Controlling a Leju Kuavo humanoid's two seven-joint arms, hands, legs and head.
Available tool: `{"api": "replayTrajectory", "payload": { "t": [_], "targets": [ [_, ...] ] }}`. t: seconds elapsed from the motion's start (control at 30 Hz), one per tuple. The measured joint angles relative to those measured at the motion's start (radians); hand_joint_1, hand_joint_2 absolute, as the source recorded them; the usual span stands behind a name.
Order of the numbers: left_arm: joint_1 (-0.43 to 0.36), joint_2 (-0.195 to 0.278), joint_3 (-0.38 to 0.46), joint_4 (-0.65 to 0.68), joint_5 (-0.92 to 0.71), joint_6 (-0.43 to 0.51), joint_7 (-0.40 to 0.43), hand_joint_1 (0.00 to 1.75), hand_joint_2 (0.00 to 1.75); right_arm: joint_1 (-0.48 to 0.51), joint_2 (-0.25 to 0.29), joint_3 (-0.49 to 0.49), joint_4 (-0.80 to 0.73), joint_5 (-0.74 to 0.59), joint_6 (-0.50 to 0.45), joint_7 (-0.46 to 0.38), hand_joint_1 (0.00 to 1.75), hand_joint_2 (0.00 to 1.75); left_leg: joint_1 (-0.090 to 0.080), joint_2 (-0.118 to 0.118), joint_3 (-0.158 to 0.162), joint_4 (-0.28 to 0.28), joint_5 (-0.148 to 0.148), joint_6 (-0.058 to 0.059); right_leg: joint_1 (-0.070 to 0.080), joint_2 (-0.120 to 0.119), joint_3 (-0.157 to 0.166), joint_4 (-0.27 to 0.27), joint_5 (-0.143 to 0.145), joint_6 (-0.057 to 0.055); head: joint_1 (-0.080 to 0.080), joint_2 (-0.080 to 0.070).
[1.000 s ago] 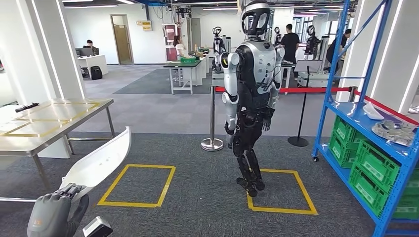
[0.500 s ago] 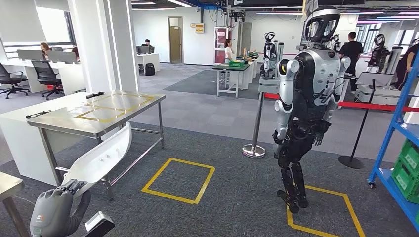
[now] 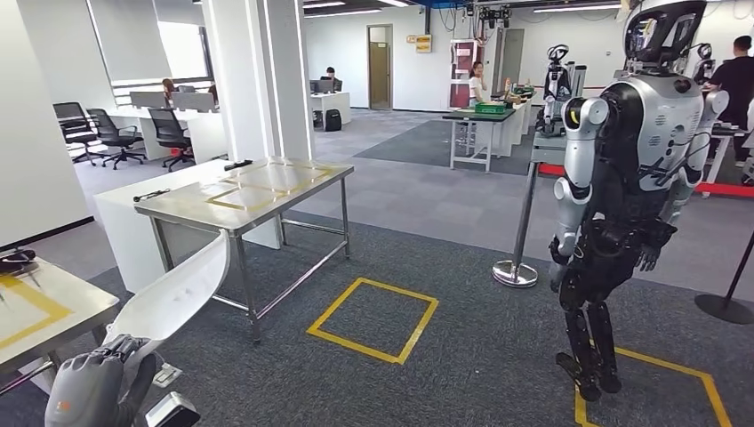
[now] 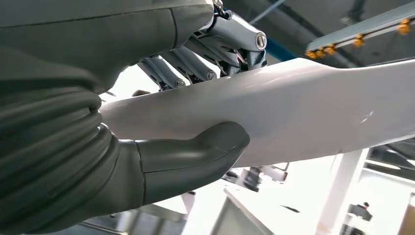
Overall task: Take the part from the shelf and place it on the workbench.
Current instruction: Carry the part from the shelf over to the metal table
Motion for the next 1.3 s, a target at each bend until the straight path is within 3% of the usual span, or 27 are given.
{"api": "replayTrajectory", "payload": {
  "t": [0.07,0.13,0.2,0.23,0.3,0.37,0.43,0.47,0.53,0.57,0.63,0.7,0.73,0.77,0.83,0.9,0.97,1.0,1.03,1.07,1.13,1.2,1.27,1.3],
  "targets": [
    [0.000,0.001,0.000,-0.007,0.000,0.000,0.000,1.75,1.75,0.000,0.000,0.000,0.000,0.000,0.000,0.000,0.00,0.00,-0.005,0.042,0.081,-0.144,0.056,0.008,0.003,-0.023,0.004,0.003,-0.005,0.007,-0.001,0.000],
    [-0.002,-0.001,0.000,-0.012,-0.001,0.000,-0.002,1.75,1.75,0.000,0.000,0.000,0.000,0.000,-0.001,0.001,0.00,0.00,-0.012,0.070,0.124,-0.226,0.075,0.023,0.010,-0.044,0.007,0.006,-0.011,0.016,0.001,0.000],
    [-0.003,-0.002,0.000,-0.013,-0.002,0.000,-0.003,1.75,1.75,-0.001,0.001,0.000,0.000,-0.001,-0.001,0.002,0.00,0.00,-0.014,0.050,0.124,-0.235,0.077,0.037,0.012,-0.069,0.012,0.005,-0.014,0.025,0.005,0.000],
    [-0.004,-0.001,0.000,-0.013,-0.002,0.000,-0.004,1.75,1.75,-0.003,0.001,0.000,0.000,-0.001,-0.002,0.002,0.00,0.00,-0.012,0.037,0.124,-0.237,0.079,0.042,0.011,-0.070,0.014,0.007,-0.018,0.030,0.005,0.000],
    [-0.010,-0.004,0.000,-0.011,-0.003,0.002,-0.005,1.75,1.75,-0.005,0.001,0.000,0.000,-0.001,-0.003,0.001,0.00,0.00,-0.005,0.013,0.126,-0.242,0.085,0.053,0.006,-0.026,-0.003,0.053,-0.051,0.041,0.007,0.000],
    [-0.015,-0.012,0.001,-0.007,-0.004,0.003,-0.006,1.75,1.75,-0.004,0.000,0.000,0.000,0.000,-0.004,0.001,0.00,0.00,-0.001,-0.011,0.125,-0.242,0.087,0.060,0.003,0.038,-0.060,0.175,-0.110,0.049,0.009,0.000],
    [-0.016,-0.017,0.001,-0.003,-0.005,0.003,-0.005,1.75,1.75,-0.002,-0.001,0.000,0.000,0.001,-0.003,0.003,0.00,0.00,-0.001,-0.032,0.123,-0.241,0.087,0.062,0.003,0.057,-0.118,0.286,-0.147,0.052,0.011,0.000],
    [-0.016,-0.017,0.001,0.000,-0.005,0.003,-0.005,1.75,1.75,-0.001,-0.002,0.000,0.000,0.001,-0.002,0.003,0.00,0.00,-0.001,-0.043,0.123,-0.240,0.087,0.062,0.004,0.059,-0.133,0.308,-0.146,0.051,0.011,0.000],
    [-0.019,-0.017,0.001,0.005,-0.004,0.003,-0.004,1.75,1.75,-0.002,-0.002,0.000,0.000,0.002,-0.002,0.003,0.00,0.00,-0.001,-0.065,0.123,-0.236,0.087,0.061,0.003,0.063,-0.117,0.257,-0.100,0.048,0.011,0.000],
    [-0.021,-0.017,0.001,0.007,-0.004,0.003,-0.003,1.75,1.75,-0.002,-0.002,0.000,0.000,0.003,-0.002,0.003,0.00,0.00,-0.001,-0.078,0.123,-0.234,0.086,0.060,0.003,0.072,-0.089,0.191,-0.061,0.045,0.011,0.000],
    [-0.029,-0.018,0.001,0.008,-0.003,0.003,-0.003,1.75,1.75,-0.003,-0.002,0.000,0.000,0.005,-0.001,0.004,0.00,0.00,-0.001,-0.104,0.119,-0.229,0.086,0.051,0.000,0.109,-0.029,0.061,-0.012,0.040,0.011,0.000],
    [-0.035,-0.019,0.001,0.010,-0.002,0.003,-0.003,1.75,1.75,-0.004,-0.003,0.000,0.000,0.007,0.000,0.004,0.00,0.00,0.000,-0.126,0.113,-0.230,0.091,0.037,0.001,0.125,-0.007,0.015,-0.008,0.036,0.010,0.000],
    [-0.035,-0.017,0.001,0.011,-0.002,0.003,-0.002,1.75,1.75,-0.005,-0.002,0.000,0.000,0.008,0.000,0.005,0.00,0.00,0.001,-0.138,0.110,-0.234,0.095,0.029,0.002,0.114,-0.006,0.013,-0.005,0.032,0.010,0.000],
    [-0.035,-0.015,0.001,0.011,-0.002,0.004,-0.002,1.75,1.75,-0.006,-0.002,0.000,0.000,0.009,0.000,0.005,0.00,0.00,0.001,-0.137,0.107,-0.235,0.096,0.023,0.001,0.102,-0.004,0.009,-0.002,0.025,0.010,0.000],
    [-0.035,-0.009,0.002,0.013,-0.002,0.006,0.000,1.75,1.75,-0.006,-0.002,0.000,0.000,0.011,0.000,0.004,0.00,0.00,-0.003,-0.089,0.088,-0.205,0.076,0.013,-0.002,0.079,-0.001,0.001,0.004,0.010,0.006,0.000],
    [-0.035,-0.008,0.003,0.014,-0.002,0.008,0.002,1.75,1.75,-0.003,-0.002,0.000,0.000,0.013,0.001,0.003,0.00,0.00,-0.004,-0.028,0.039,-0.099,0.017,0.008,0.000,0.056,0.000,-0.002,0.005,-0.001,0.002,0.000],
    [-0.029,-0.008,0.003,0.017,-0.002,0.011,0.001,1.75,1.75,-0.001,-0.002,0.000,0.000,0.014,0.001,0.003,0.00,0.00,0.001,-0.012,-0.014,0.021,-0.030,0.003,0.002,0.031,-0.001,-0.002,0.003,-0.004,0.001,0.000],
    [-0.026,-0.007,0.003,0.019,-0.002,0.012,0.001,1.75,1.75,-0.001,-0.002,0.000,0.000,0.015,0.001,0.003,0.00,0.00,0.002,-0.010,-0.022,0.042,-0.030,0.002,0.003,0.019,0.000,-0.001,0.002,-0.004,0.001,0.000],
    [-0.024,-0.006,0.003,0.020,-0.002,0.013,0.001,1.75,1.75,-0.001,-0.002,0.000,0.000,0.015,0.001,0.003,0.00,0.00,0.002,-0.007,-0.010,0.023,-0.013,0.003,0.003,0.007,0.000,-0.001,0.001,-0.004,0.001,0.000],
    [-0.024,-0.006,0.004,0.021,-0.002,0.014,0.001,1.75,1.75,-0.001,-0.002,0.000,0.000,0.015,0.002,0.003,0.00,0.00,0.002,0.002,0.021,-0.034,0.017,0.005,0.004,-0.006,0.001,0.000,0.000,-0.003,0.000,0.000],
    [-0.029,-0.006,0.006,0.021,-0.002,0.016,-0.001,1.75,1.75,-0.002,-0.002,0.000,0.000,0.016,0.002,0.003,0.00,0.00,-0.006,0.047,0.095,-0.173,0.063,0.017,0.008,-0.030,0.004,0.002,-0.005,0.003,0.000,0.000],
    [-0.034,-0.007,0.008,0.021,-0.002,0.018,-0.003,1.75,1.75,-0.004,-0.002,0.000,0.000,0.016,0.002,0.003,0.00,0.00,-0.015,0.070,0.127,-0.237,0.074,0.030,0.013,-0.053,0.007,0.004,-0.010,0.011,0.003,0.000],
    [-0.036,-0.006,0.008,0.024,-0.002,0.018,-0.004,1.75,1.75,-0.007,-0.001,0.000,0.000,0.016,0.002,0.003,0.00,0.00,-0.016,0.044,0.127,-0.241,0.079,0.040,0.014,-0.073,0.011,0.003,-0.012,0.021,0.005,0.000],
    [-0.038,-0.005,0.009,0.025,-0.003,0.017,-0.004,1.75,1.75,-0.009,0.000,0.000,0.000,0.015,0.002,0.003,0.00,0.00,-0.013,0.031,0.127,-0.244,0.082,0.046,0.012,-0.061,0.011,0.008,-0.018,0.027,0.005,0.000]
  ]
}}
